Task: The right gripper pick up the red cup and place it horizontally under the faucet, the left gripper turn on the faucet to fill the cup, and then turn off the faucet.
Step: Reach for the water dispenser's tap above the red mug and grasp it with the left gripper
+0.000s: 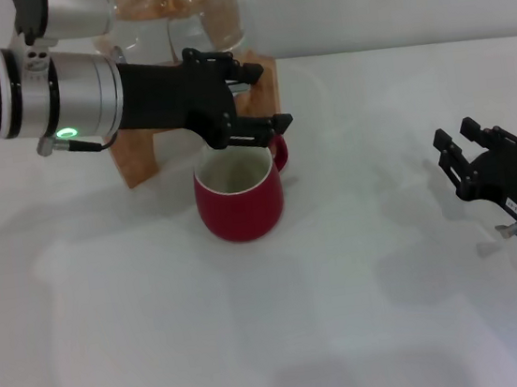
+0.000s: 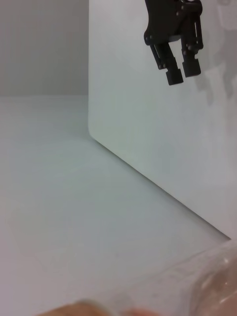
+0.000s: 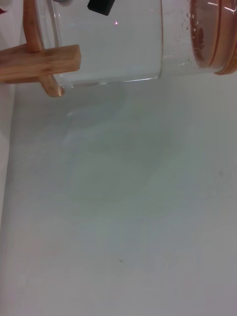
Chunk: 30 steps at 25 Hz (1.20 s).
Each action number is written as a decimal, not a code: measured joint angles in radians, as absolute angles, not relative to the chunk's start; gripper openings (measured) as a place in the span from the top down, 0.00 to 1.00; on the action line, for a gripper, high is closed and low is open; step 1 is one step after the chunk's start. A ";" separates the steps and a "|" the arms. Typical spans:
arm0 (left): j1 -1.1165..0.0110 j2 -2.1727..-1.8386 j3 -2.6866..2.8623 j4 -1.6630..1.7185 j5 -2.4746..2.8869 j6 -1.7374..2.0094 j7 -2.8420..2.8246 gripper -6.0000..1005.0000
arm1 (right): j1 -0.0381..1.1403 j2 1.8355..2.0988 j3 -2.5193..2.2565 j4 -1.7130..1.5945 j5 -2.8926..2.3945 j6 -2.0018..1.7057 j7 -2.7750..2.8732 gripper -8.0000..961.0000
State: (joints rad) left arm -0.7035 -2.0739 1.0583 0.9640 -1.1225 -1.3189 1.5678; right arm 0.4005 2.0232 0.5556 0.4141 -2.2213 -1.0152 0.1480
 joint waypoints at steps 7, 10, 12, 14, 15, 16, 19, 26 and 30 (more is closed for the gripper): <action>-0.698 -2.073 1.059 0.978 -1.120 -1.335 1.555 0.25 | 0.400 2.023 0.553 0.414 -2.221 -1.017 0.149 0.60; -0.696 -2.073 1.058 0.997 -1.108 -1.343 1.544 0.25 | 0.400 2.023 0.552 0.414 -2.221 -1.017 0.149 0.60; -0.694 -2.074 1.058 1.004 -1.104 -1.352 1.538 0.25 | 0.400 2.023 0.551 0.414 -2.221 -1.017 0.149 0.60; -0.694 -2.074 1.058 1.007 -1.101 -1.360 1.531 0.25 | 0.400 2.023 0.550 0.414 -2.221 -1.017 0.149 0.60; -0.694 -2.074 1.058 1.009 -1.101 -1.361 1.528 0.25 | 0.400 2.023 0.550 0.414 -2.221 -1.017 0.149 0.60; -0.694 -2.074 1.058 1.011 -1.100 -1.362 1.527 0.25 | 0.400 2.023 0.549 0.414 -2.221 -1.017 0.149 0.60; -0.693 -2.074 1.058 1.014 -1.099 -1.370 1.523 0.25 | 0.400 2.023 0.549 0.414 -2.221 -1.017 0.149 0.60; -0.686 -2.073 1.057 1.032 -1.097 -1.388 1.510 0.25 | 0.400 2.023 0.547 0.414 -2.221 -1.017 0.149 0.60; -0.681 -2.074 1.058 1.054 -1.079 -1.398 1.495 0.25 | 0.400 2.023 0.547 0.414 -2.221 -1.017 0.149 0.60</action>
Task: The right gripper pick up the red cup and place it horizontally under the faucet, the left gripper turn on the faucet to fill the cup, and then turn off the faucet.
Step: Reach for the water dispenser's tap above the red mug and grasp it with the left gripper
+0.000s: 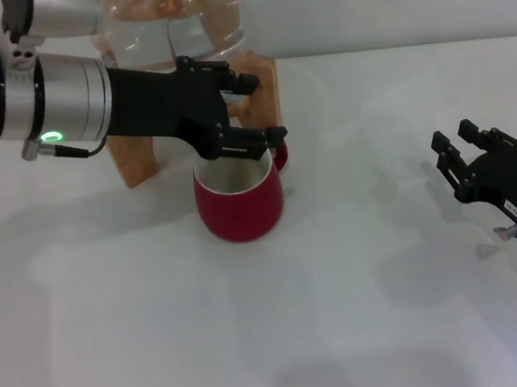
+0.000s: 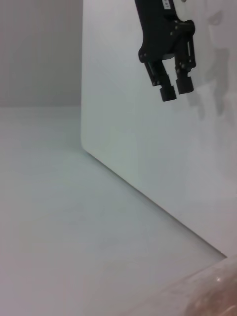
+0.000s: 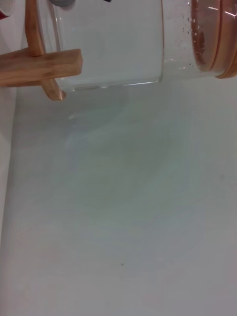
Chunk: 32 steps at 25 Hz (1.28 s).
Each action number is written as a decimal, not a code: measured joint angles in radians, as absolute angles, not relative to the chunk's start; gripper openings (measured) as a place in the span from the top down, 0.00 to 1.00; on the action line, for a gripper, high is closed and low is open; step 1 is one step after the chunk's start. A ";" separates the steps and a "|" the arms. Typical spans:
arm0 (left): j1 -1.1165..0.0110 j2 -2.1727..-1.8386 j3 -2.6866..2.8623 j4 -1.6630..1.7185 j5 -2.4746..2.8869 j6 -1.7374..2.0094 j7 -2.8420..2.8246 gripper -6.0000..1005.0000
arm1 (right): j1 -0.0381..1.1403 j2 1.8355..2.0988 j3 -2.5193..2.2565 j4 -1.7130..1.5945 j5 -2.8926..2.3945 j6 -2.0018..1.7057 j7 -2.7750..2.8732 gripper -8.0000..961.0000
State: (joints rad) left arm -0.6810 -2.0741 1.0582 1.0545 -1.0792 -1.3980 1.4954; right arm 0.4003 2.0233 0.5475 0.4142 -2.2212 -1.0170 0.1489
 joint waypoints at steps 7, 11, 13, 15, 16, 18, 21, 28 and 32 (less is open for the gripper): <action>-0.675 -2.074 1.056 1.067 -1.063 -1.416 1.486 0.25 | 0.400 2.023 0.548 0.414 -2.221 -1.017 0.149 0.60; -0.672 -2.074 1.055 1.068 -1.062 -1.421 1.485 0.25 | 0.400 2.023 0.548 0.414 -2.221 -1.017 0.149 0.60; -0.672 -2.074 1.053 1.068 -1.062 -1.429 1.485 0.25 | 0.400 2.023 0.548 0.414 -2.221 -1.017 0.149 0.60; -0.670 -2.074 1.053 1.075 -1.064 -1.435 1.484 0.25 | 0.400 2.023 0.548 0.414 -2.221 -1.017 0.149 0.60; -0.667 -2.074 1.053 1.082 -1.064 -1.437 1.483 0.25 | 0.400 2.023 0.548 0.414 -2.221 -1.017 0.149 0.60; -0.660 -2.074 1.053 1.096 -1.064 -1.440 1.478 0.25 | 0.400 2.023 0.548 0.414 -2.221 -1.017 0.149 0.60; -0.656 -2.074 1.055 1.106 -1.065 -1.445 1.472 0.25 | 0.400 2.023 0.547 0.414 -2.221 -1.017 0.149 0.60; -0.651 -2.074 1.054 1.112 -1.066 -1.456 1.464 0.25 | 0.400 2.023 0.546 0.414 -2.221 -1.017 0.149 0.60; -0.646 -2.075 1.057 1.121 -1.066 -1.461 1.462 0.25 | 0.400 2.023 0.545 0.414 -2.221 -1.017 0.149 0.60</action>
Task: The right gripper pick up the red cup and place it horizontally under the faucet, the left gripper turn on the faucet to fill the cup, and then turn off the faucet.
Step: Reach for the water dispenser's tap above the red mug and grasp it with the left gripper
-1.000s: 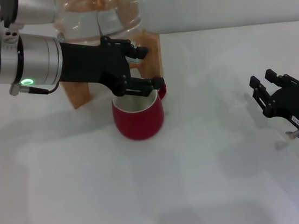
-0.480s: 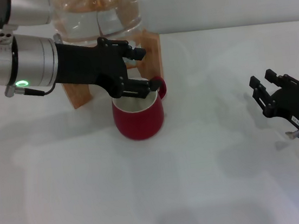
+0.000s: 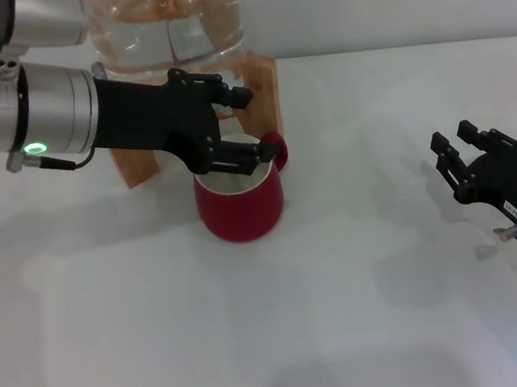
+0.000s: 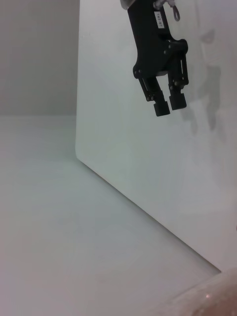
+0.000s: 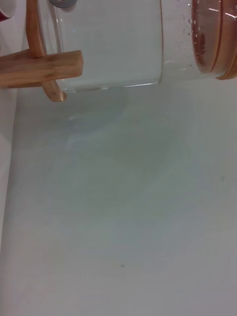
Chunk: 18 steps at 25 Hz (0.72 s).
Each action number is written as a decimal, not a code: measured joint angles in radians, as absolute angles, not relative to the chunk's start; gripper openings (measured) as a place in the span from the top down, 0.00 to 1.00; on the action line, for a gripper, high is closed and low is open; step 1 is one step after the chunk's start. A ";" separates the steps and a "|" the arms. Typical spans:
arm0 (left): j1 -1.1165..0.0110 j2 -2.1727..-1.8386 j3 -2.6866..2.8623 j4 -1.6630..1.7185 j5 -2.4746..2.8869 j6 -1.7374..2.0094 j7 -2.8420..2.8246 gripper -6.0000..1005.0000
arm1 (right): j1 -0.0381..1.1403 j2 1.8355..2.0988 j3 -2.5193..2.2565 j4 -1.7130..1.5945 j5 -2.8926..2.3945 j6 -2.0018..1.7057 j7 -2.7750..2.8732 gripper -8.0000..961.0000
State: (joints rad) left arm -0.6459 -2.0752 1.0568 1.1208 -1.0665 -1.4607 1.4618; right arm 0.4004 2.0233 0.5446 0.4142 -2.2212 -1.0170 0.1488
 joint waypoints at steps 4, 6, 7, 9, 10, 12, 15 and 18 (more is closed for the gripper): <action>-0.645 -2.076 1.054 1.126 -1.067 -1.470 1.457 0.25 | 0.400 2.023 0.544 0.414 -2.221 -1.017 0.149 0.60; -0.644 -2.076 1.054 1.130 -1.067 -1.470 1.455 0.25 | 0.400 2.023 0.543 0.414 -2.221 -1.017 0.149 0.60; -0.643 -2.076 1.055 1.132 -1.067 -1.470 1.453 0.25 | 0.400 2.023 0.543 0.414 -2.221 -1.017 0.149 0.60; -0.642 -2.075 1.056 1.133 -1.067 -1.470 1.450 0.25 | 0.400 2.023 0.542 0.414 -2.221 -1.017 0.149 0.60; -0.642 -2.076 1.056 1.133 -1.067 -1.470 1.450 0.25 | 0.400 2.023 0.541 0.414 -2.221 -1.017 0.149 0.60; -0.642 -2.075 1.056 1.133 -1.067 -1.470 1.451 0.25 | 0.400 2.023 0.538 0.414 -2.221 -1.017 0.149 0.60; -0.645 -2.075 1.056 1.133 -1.068 -1.465 1.460 0.25 | 0.400 2.023 0.536 0.414 -2.221 -1.017 0.149 0.60; -0.652 -2.075 1.055 1.133 -1.084 -1.458 1.473 0.25 | 0.400 2.023 0.536 0.414 -2.221 -1.017 0.149 0.60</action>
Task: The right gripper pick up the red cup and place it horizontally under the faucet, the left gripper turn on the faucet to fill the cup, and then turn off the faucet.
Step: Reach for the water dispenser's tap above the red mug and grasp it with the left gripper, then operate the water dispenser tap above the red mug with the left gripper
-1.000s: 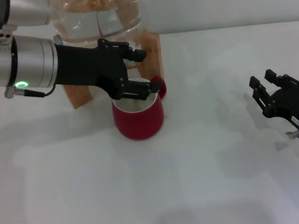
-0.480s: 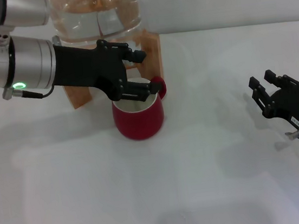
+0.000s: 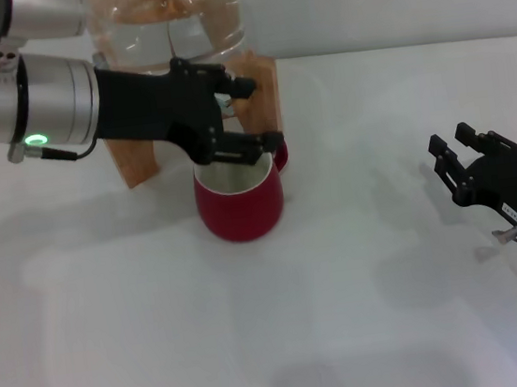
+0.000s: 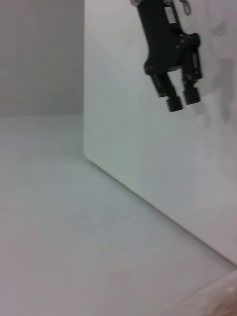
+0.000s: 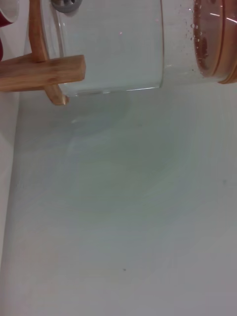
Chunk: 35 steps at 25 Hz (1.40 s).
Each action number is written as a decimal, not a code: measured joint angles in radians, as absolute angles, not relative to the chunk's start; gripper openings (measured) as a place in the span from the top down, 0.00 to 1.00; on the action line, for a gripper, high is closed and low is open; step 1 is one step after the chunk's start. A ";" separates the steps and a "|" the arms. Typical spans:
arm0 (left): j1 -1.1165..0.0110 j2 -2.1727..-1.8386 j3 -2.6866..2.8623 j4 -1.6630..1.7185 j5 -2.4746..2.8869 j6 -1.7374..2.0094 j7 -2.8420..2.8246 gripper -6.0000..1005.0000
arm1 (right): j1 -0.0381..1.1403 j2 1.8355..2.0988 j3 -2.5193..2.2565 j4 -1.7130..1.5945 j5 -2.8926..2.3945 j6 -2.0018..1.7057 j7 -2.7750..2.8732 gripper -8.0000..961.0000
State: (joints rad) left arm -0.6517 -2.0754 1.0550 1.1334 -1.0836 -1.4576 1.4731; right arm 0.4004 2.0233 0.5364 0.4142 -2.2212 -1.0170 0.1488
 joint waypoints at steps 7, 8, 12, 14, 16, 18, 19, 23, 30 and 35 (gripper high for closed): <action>-0.632 -2.078 1.052 1.178 -1.134 -1.435 1.481 0.25 | 0.399 2.023 0.537 0.414 -2.218 -1.025 0.149 0.60; -0.628 -2.078 1.052 1.181 -1.139 -1.436 1.478 0.25 | 0.397 2.023 0.537 0.414 -2.217 -1.027 0.149 0.60; -0.566 -2.082 1.064 1.229 -1.164 -1.433 1.474 0.25 | 0.396 2.023 0.538 0.414 -2.215 -1.030 0.149 0.60; -0.542 -2.083 1.072 1.246 -1.182 -1.431 1.472 0.25 | 0.396 2.023 0.538 0.414 -2.215 -1.030 0.149 0.60; -0.514 -2.083 1.076 1.264 -1.195 -1.430 1.467 0.25 | 0.396 2.023 0.539 0.414 -2.215 -1.031 0.149 0.60; -0.486 -2.083 1.079 1.285 -1.203 -1.430 1.463 0.25 | 0.396 2.023 0.538 0.414 -2.215 -1.031 0.149 0.60; -0.473 -2.083 1.082 1.294 -1.207 -1.429 1.463 0.25 | 0.397 2.023 0.538 0.414 -2.216 -1.031 0.149 0.60; -0.442 -2.083 1.085 1.301 -1.217 -1.429 1.462 0.25 | 0.400 2.024 0.536 0.414 -2.219 -1.031 0.149 0.60; -0.429 -2.083 1.087 1.294 -1.219 -1.428 1.467 0.25 | 0.403 2.026 0.533 0.414 -2.220 -1.031 0.149 0.60; -0.440 -2.082 1.112 1.274 -1.216 -1.411 1.469 0.25 | 0.402 2.026 0.532 0.414 -2.221 -1.031 0.149 0.60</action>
